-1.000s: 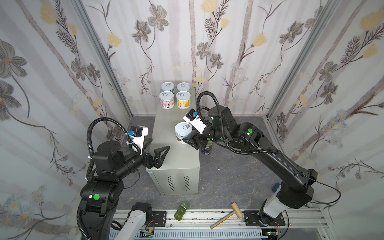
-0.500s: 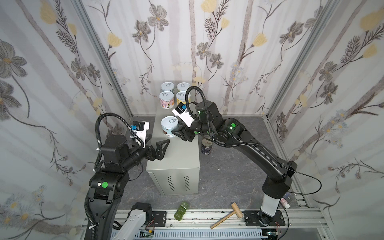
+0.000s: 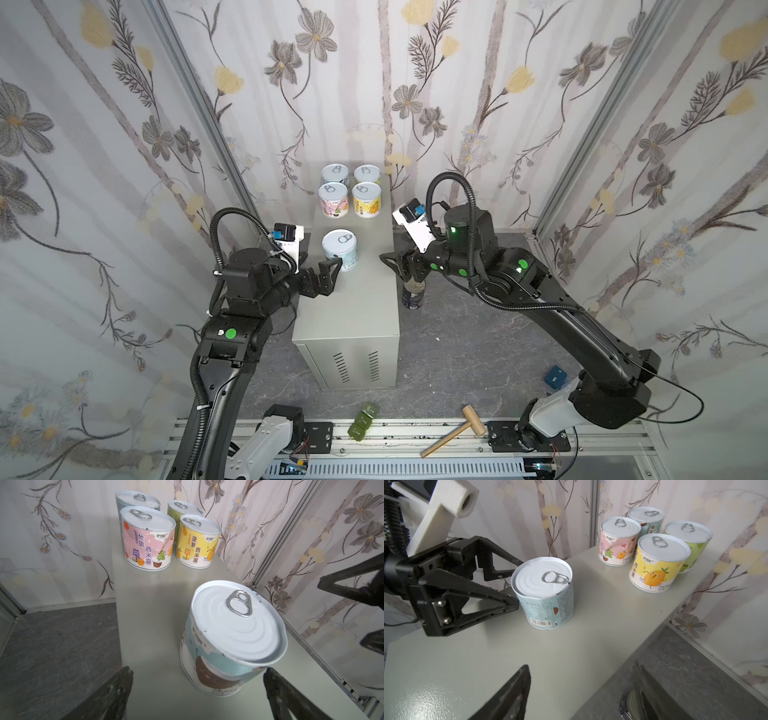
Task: Place and organize the canned foods onto the counter
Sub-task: 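Open and withdraw the right gripper while the left gripper grasps the light blue can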
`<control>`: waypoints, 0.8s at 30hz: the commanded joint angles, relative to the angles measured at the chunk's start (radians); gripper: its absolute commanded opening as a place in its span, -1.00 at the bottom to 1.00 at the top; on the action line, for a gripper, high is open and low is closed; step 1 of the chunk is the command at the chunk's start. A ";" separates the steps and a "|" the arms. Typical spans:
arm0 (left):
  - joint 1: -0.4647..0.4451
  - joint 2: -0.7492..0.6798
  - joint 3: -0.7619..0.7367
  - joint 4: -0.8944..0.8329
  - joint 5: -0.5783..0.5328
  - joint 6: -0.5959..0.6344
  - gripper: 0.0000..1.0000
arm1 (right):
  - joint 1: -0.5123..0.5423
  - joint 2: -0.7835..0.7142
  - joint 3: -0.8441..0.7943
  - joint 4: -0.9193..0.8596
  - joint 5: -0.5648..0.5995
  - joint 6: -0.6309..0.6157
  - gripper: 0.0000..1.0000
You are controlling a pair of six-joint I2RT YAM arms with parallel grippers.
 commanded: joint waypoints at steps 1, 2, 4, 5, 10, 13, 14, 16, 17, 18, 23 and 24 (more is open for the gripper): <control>-0.004 0.021 0.015 0.071 0.032 -0.014 1.00 | -0.020 -0.088 -0.085 0.108 0.034 0.023 0.55; -0.005 0.027 0.016 0.078 0.037 -0.016 1.00 | -0.026 -0.107 -0.105 0.112 0.036 0.026 0.55; -0.011 0.041 0.019 0.090 0.051 -0.021 1.00 | -0.031 -0.141 -0.143 0.121 0.038 0.026 0.56; -0.015 0.048 0.019 0.095 0.049 -0.024 1.00 | -0.032 -0.151 -0.155 0.123 0.040 0.028 0.56; -0.031 0.080 0.029 0.131 0.046 -0.030 0.97 | -0.063 -0.181 -0.188 0.133 0.042 0.030 0.56; -0.039 0.107 0.048 0.130 0.031 -0.020 0.93 | -0.065 -0.188 -0.198 0.140 0.041 0.029 0.56; -0.042 0.113 0.053 0.131 0.026 -0.016 0.91 | -0.065 -0.189 -0.202 0.144 0.039 0.029 0.56; -0.045 0.125 0.060 0.136 0.006 -0.008 0.89 | -0.065 -0.193 -0.210 0.150 0.039 0.031 0.56; -0.046 0.129 0.062 0.135 0.000 -0.003 0.88 | -0.065 -0.194 -0.214 0.152 0.039 0.031 0.56; -0.047 0.135 0.066 0.137 -0.010 0.002 0.87 | -0.064 -0.195 -0.218 0.153 0.040 0.032 0.56; -0.047 0.156 0.071 0.140 -0.049 0.026 0.78 | -0.067 -0.205 -0.233 0.160 0.042 0.033 0.55; -0.048 0.161 0.072 0.140 -0.055 0.031 0.77 | -0.067 -0.207 -0.236 0.161 0.042 0.033 0.55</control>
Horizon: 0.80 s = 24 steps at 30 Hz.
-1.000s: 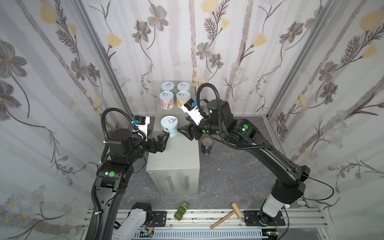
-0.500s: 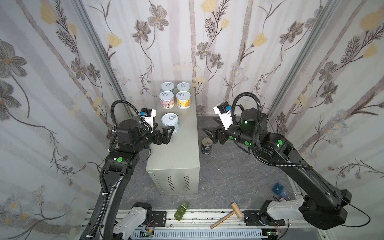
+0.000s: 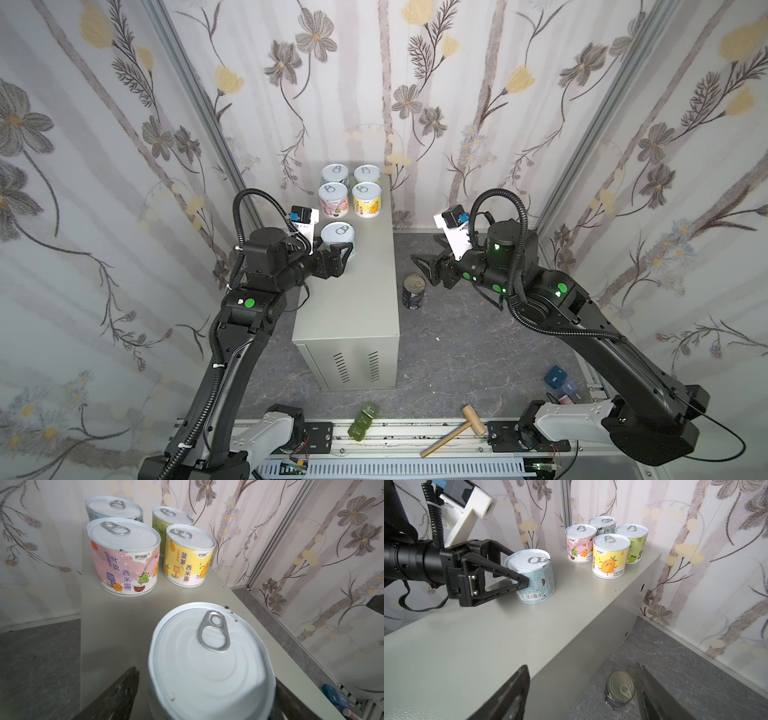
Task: Place and organize the canned foods onto the counter
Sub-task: 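Open and withdraw the right gripper while the left gripper grasps the light blue can, then slide the light blue can with the left gripper toward the pink can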
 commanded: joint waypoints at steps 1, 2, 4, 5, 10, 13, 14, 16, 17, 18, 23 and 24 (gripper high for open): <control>0.000 0.011 0.009 0.039 -0.047 0.031 0.76 | 0.001 -0.008 -0.009 0.046 0.000 0.010 0.55; 0.001 0.015 0.008 0.041 -0.051 0.035 0.74 | -0.001 -0.010 -0.009 0.047 0.001 0.010 0.55; 0.000 0.022 0.006 0.047 -0.059 0.042 0.72 | -0.001 -0.011 -0.011 0.049 0.000 0.009 0.55; 0.000 0.027 0.007 0.048 -0.058 0.048 0.72 | -0.001 -0.011 -0.012 0.050 0.000 0.010 0.55; 0.000 0.055 0.015 0.058 -0.060 0.060 0.63 | 0.001 -0.012 -0.017 0.069 -0.047 0.007 0.55; 0.002 0.066 0.019 0.075 -0.074 0.062 0.56 | 0.012 -0.010 -0.021 0.080 -0.064 -0.005 0.55; 0.001 0.069 0.020 0.081 -0.078 0.063 0.54 | 0.018 -0.011 -0.023 0.085 -0.070 -0.011 0.56; 0.002 0.076 0.021 0.091 -0.083 0.066 0.52 | 0.022 -0.016 -0.029 0.096 -0.082 -0.022 0.62; 0.001 0.083 0.024 0.093 -0.084 0.068 0.52 | 0.045 -0.018 -0.032 0.100 -0.085 -0.029 0.66; 0.002 0.088 0.027 0.093 -0.084 0.070 0.51 | 0.058 -0.020 -0.035 0.104 -0.088 -0.037 0.70; 0.002 0.112 0.032 0.107 -0.095 0.077 0.49 | 0.071 -0.036 -0.047 0.118 -0.088 -0.056 0.91; 0.002 0.116 0.033 0.110 -0.098 0.078 0.49 | 0.073 -0.040 -0.051 0.119 -0.085 -0.060 0.95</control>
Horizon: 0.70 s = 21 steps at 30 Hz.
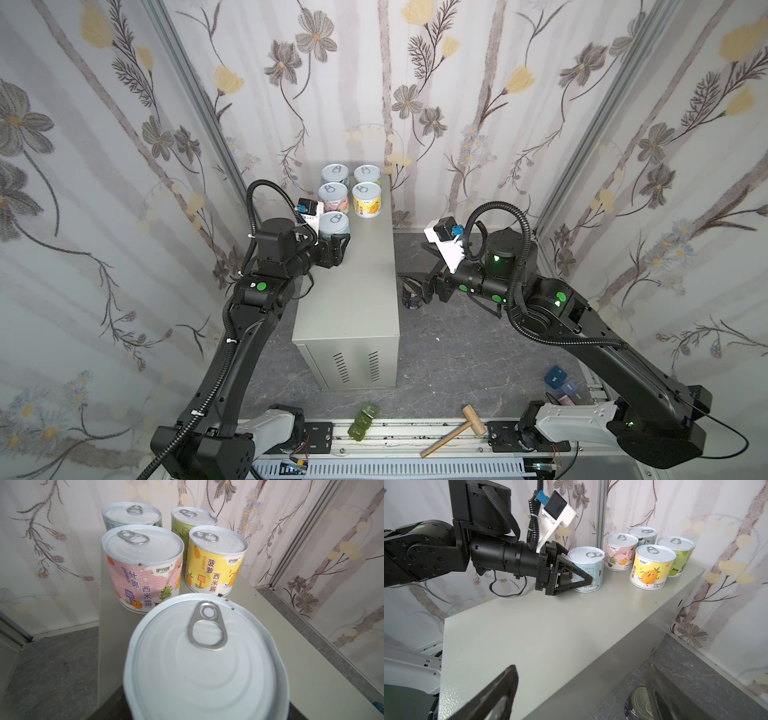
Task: Place and organize the canned foods onto the counter
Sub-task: 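Slide the light blue can with the left gripper toward the pink can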
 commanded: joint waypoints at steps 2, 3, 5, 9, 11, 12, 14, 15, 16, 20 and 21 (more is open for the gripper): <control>0.000 0.015 0.012 0.042 -0.025 0.009 0.48 | 0.002 -0.013 -0.017 0.064 0.003 -0.032 0.99; 0.001 0.019 0.013 0.043 -0.028 0.011 0.47 | 0.002 -0.015 -0.018 0.065 0.007 -0.032 0.99; 0.002 0.022 0.012 0.046 -0.033 0.012 0.47 | 0.002 -0.020 -0.023 0.065 0.011 -0.035 0.99; 0.007 0.025 0.013 0.055 -0.041 0.013 0.46 | 0.002 -0.029 -0.029 0.068 0.015 -0.037 0.99; 0.009 0.028 0.014 0.056 -0.035 0.014 0.46 | 0.001 -0.031 -0.030 0.068 0.017 -0.038 0.99; 0.011 0.029 0.013 0.057 -0.034 0.015 0.46 | 0.002 -0.033 -0.033 0.068 0.019 -0.039 0.99; 0.017 0.033 0.013 0.060 -0.024 0.014 0.46 | 0.002 -0.034 -0.036 0.069 0.020 -0.037 0.99; 0.021 0.036 0.013 0.061 -0.016 0.013 0.46 | 0.002 -0.035 -0.038 0.071 0.021 -0.037 0.99; 0.024 0.038 0.014 0.062 -0.011 0.010 0.46 | 0.002 -0.036 -0.039 0.072 0.019 -0.036 0.99; 0.031 0.045 0.016 0.068 0.000 0.007 0.46 | 0.001 -0.038 -0.044 0.077 0.020 -0.032 0.99; 0.034 0.046 0.016 0.073 0.005 0.005 0.46 | 0.001 -0.037 -0.045 0.077 0.020 -0.033 0.99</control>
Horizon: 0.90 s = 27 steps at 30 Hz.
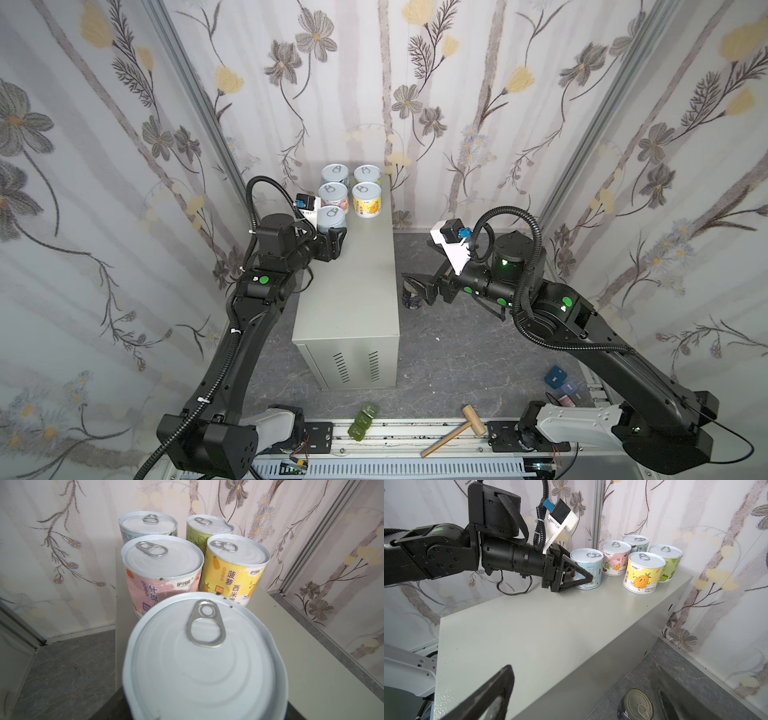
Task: Place and organize the canned foods onto the counter
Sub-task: 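Slide the light blue can with the left gripper toward the pink can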
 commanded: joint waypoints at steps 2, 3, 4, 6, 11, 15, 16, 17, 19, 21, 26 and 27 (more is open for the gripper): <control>0.009 0.009 0.010 0.023 0.031 -0.006 0.46 | 0.001 -0.002 -0.005 0.043 0.011 -0.011 0.99; 0.010 0.011 0.010 0.022 0.036 -0.008 0.46 | 0.000 -0.002 -0.005 0.043 0.011 -0.012 0.99; 0.009 0.012 0.010 0.024 0.038 -0.007 0.45 | -0.001 -0.002 -0.005 0.042 0.010 -0.012 0.99; 0.011 0.015 0.009 0.024 0.041 -0.007 0.45 | 0.001 -0.003 -0.006 0.043 0.014 -0.013 0.99; 0.012 0.024 0.016 0.025 0.050 -0.008 0.45 | 0.000 0.000 -0.006 0.043 0.013 -0.016 0.99; 0.013 0.025 0.020 0.022 0.047 -0.006 0.47 | 0.000 0.000 -0.008 0.045 0.013 -0.016 0.99; 0.014 0.024 0.016 0.022 0.043 -0.006 0.48 | 0.001 0.000 -0.008 0.045 0.014 -0.016 0.99; 0.014 0.024 0.017 0.022 0.040 -0.004 0.50 | 0.000 0.000 -0.008 0.045 0.013 -0.014 0.99; 0.015 0.023 0.014 0.022 0.033 -0.005 0.56 | 0.000 0.000 -0.008 0.045 0.013 -0.016 0.99; 0.016 0.024 0.012 0.020 0.032 -0.005 0.62 | 0.000 0.000 -0.008 0.044 0.013 -0.016 0.99; 0.016 0.025 0.012 0.018 0.026 -0.002 0.70 | 0.000 -0.006 -0.009 0.042 0.013 -0.014 0.99; 0.016 0.025 0.012 0.019 0.026 -0.002 0.71 | 0.001 -0.008 -0.010 0.040 0.013 -0.015 0.99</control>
